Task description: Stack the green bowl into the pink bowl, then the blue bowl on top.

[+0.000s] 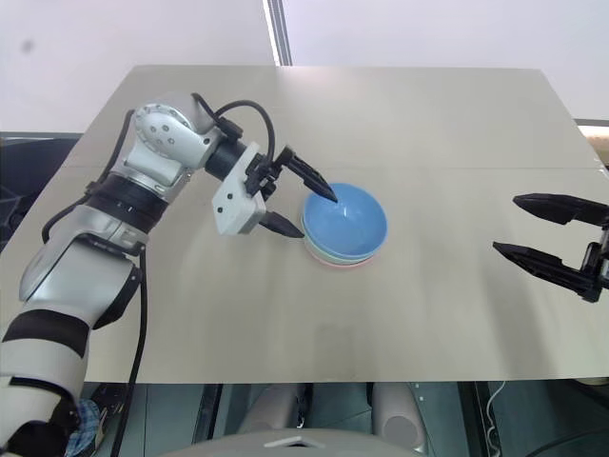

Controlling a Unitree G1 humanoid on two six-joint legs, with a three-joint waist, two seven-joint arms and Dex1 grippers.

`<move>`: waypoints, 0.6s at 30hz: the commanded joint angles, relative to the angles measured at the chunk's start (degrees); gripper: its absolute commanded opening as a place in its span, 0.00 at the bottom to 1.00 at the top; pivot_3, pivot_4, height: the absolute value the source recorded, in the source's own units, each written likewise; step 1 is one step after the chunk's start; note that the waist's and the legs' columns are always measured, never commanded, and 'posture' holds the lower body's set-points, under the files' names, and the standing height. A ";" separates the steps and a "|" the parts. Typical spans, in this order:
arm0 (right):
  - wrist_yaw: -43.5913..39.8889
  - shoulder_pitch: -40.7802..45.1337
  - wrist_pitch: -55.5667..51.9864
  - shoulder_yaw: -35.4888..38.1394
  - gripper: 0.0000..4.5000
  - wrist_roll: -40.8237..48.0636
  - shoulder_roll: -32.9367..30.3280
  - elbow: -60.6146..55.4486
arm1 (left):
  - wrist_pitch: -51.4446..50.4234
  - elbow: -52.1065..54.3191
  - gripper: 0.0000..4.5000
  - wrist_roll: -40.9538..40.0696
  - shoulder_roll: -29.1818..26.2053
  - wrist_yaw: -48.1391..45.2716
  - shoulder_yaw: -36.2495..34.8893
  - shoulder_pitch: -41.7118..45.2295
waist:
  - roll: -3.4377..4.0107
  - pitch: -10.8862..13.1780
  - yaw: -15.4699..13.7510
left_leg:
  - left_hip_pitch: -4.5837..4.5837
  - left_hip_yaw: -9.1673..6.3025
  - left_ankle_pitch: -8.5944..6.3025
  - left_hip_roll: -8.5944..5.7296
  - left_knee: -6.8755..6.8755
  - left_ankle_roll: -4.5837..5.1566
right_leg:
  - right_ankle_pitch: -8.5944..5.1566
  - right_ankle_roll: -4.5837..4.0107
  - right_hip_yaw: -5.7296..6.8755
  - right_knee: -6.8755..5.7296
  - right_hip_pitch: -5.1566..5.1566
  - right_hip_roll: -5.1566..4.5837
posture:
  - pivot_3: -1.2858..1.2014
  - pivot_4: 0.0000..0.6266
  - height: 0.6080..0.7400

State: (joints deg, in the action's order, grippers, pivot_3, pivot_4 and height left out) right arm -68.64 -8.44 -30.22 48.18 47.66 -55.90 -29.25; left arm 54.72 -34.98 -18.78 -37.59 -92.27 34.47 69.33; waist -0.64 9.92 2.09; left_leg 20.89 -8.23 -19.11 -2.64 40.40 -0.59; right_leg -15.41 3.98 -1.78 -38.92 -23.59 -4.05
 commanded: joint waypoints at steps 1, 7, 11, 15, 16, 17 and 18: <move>-0.46 0.50 1.33 1.73 0.72 0.30 -0.83 0.06 | -3.81 -1.64 0.93 -0.61 -0.05 -0.23 -4.96 2.61 | 0.00 0.00 -0.01 | 0.01 0.00 0.00 0.00 0.00 0.00 | 0.00 0.00 0.00 0.00 0.00 0.00 | 0.52 0.24 1.00; -1.74 0.06 1.66 1.74 0.72 0.22 -0.84 1.03 | -28.74 1.64 0.93 -4.85 -4.22 2.30 -14.98 -1.37 | 0.01 0.00 0.39 | 0.00 0.00 0.00 0.00 0.00 0.00 | 0.00 0.01 0.00 -0.01 0.00 0.01 | 0.52 0.24 1.00; -2.37 -2.44 3.20 0.46 0.72 -1.50 1.89 2.99 | -46.83 8.67 0.93 -7.76 -11.81 5.57 -21.72 -10.95 | 0.10 -0.05 0.77 | -0.20 -0.05 0.00 0.08 -0.11 0.00 | -0.01 0.00 -0.16 -0.05 0.00 0.05 | 0.52 0.24 1.00; -3.31 -4.87 4.21 0.40 0.72 -2.88 3.19 6.07 | -58.76 13.95 0.93 -10.12 -17.98 10.00 -29.41 -22.96 | 0.10 -0.04 0.42 | -0.14 -0.08 0.00 0.06 -0.10 0.00 | 0.00 0.00 -0.16 -0.03 -0.02 0.07 | 0.52 0.24 1.00; -3.71 -5.23 4.42 0.54 0.72 -3.16 3.04 6.96 | -60.81 16.19 0.93 -11.03 -19.27 10.50 -31.49 -26.54 | 0.11 -0.04 0.38 | -0.18 -0.08 0.00 0.04 -0.08 0.00 | 0.00 0.00 -0.21 -0.05 0.00 0.03 | 0.52 0.24 1.00; -4.10 -5.54 4.72 0.59 0.72 -3.49 2.92 7.84 | -63.30 18.48 0.93 -12.13 -20.32 11.30 -33.55 -29.87 | 0.11 -0.04 0.33 | -0.17 -0.10 0.00 0.05 -0.08 0.00 | 0.00 0.00 -0.24 -0.03 -0.01 0.03 | 0.52 0.24 1.00; -4.49 -5.75 5.09 0.60 0.72 -3.80 2.82 8.72 | -65.79 20.53 0.93 -13.10 -21.14 12.34 -35.43 -32.75 | 0.11 -0.04 0.23 | -0.19 -0.11 0.00 0.05 -0.08 0.00 | 0.00 0.00 -0.24 -0.03 0.00 0.03 | 0.52 0.24 1.00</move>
State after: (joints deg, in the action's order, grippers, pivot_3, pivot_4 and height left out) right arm -72.24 -14.05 -26.61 47.13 43.94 -52.55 -21.17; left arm -7.61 -19.34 -29.35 -57.13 -81.50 3.32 37.79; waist -0.53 9.88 2.32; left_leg 20.71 -8.36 -19.11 -2.58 40.32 -0.60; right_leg -15.41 3.98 -2.02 -38.95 -23.60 -4.02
